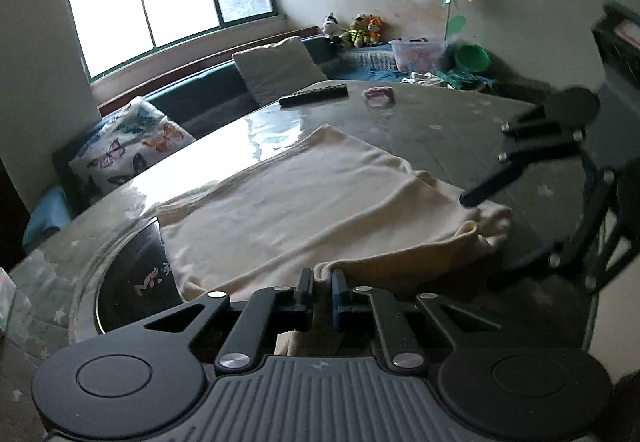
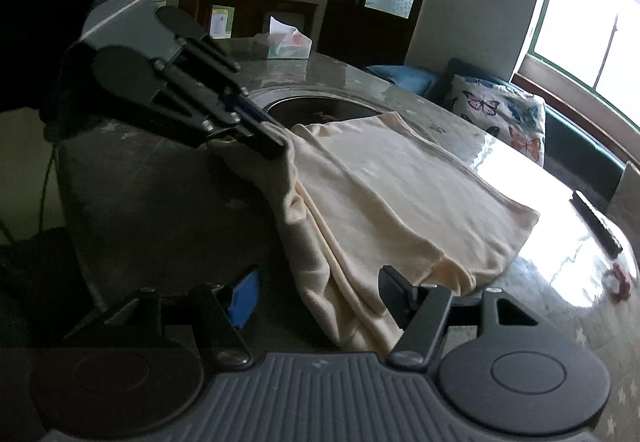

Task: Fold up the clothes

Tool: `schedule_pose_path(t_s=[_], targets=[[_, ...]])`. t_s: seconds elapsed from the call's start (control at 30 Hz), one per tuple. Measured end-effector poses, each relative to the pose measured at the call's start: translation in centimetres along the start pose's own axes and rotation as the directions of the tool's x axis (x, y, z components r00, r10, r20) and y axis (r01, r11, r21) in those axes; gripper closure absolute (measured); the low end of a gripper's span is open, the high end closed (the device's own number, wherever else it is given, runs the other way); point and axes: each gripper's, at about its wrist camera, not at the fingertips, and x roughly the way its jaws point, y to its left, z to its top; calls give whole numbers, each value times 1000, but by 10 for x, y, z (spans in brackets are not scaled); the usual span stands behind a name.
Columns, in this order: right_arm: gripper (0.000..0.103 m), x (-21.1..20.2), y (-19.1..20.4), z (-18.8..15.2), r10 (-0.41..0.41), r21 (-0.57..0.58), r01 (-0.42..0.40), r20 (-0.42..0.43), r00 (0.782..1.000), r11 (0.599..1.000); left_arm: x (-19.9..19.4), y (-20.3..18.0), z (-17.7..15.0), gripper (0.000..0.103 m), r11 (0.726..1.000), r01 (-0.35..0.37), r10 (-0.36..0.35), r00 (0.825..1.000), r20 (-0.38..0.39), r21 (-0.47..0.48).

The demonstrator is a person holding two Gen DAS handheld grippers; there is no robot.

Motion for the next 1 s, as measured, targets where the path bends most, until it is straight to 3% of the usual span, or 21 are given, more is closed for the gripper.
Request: schedule_pose_path(t_s=[0.13, 0.2, 0.3, 0.33, 0.47, 0.57, 0.93, 1.0], targets=[[55, 13, -7, 3, 2, 35, -2, -7, 1000, 999, 3, 4, -2, 93, 1000, 6, -6, 1000, -4, -26], [76, 17, -14, 5, 15, 74, -14, -18, 1000, 997, 0, 3, -5, 90, 1000, 10, -10, 1000, -3, -29], [87, 20, -27, 7, 33, 148, -28, -31, 999, 989, -8, 2, -12, 88, 1000, 8, -8, 1000, 0, -24], [88, 20, -31, 8, 43, 171, -37, -29, 999, 985, -12, 2, -14, 87, 1000, 6, -6, 1000, 2, -20], [91, 18, -44, 14, 64, 244, -57, -20, 998, 968, -26, -4, -28, 65, 999, -34, 34, 999, 1, 19], [92, 17, -51, 16, 71, 282, -65, -13, 997, 957, -30, -5, -37, 61, 998, -58, 58, 998, -15, 30], [95, 16, -62, 29, 52, 328, -48, -1, 999, 943, -17, -11, -52, 61, 969, -122, 128, 992, -15, 216], [95, 17, -61, 29, 47, 331, -43, -3, 999, 943, -16, -9, -54, 76, 966, -107, 115, 993, -19, 237]])
